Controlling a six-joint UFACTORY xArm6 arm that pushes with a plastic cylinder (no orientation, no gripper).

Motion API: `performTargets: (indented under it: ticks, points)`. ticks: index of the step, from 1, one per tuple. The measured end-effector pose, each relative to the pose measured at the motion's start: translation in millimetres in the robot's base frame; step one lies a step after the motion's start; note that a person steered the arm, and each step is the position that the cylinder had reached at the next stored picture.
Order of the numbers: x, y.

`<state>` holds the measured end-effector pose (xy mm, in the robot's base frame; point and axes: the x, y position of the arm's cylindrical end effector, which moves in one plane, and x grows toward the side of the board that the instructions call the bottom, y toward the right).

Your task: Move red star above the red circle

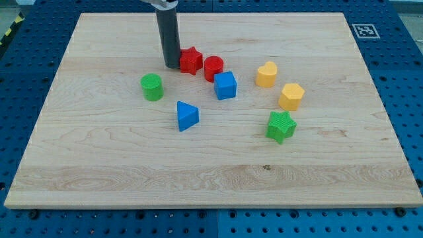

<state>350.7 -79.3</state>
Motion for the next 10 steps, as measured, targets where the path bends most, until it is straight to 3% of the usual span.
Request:
performTargets:
  ticks: [2, 3, 7, 10]
  points:
    - [41, 3]
    - [40, 12]
    - [-7, 19]
    - [-11, 52]
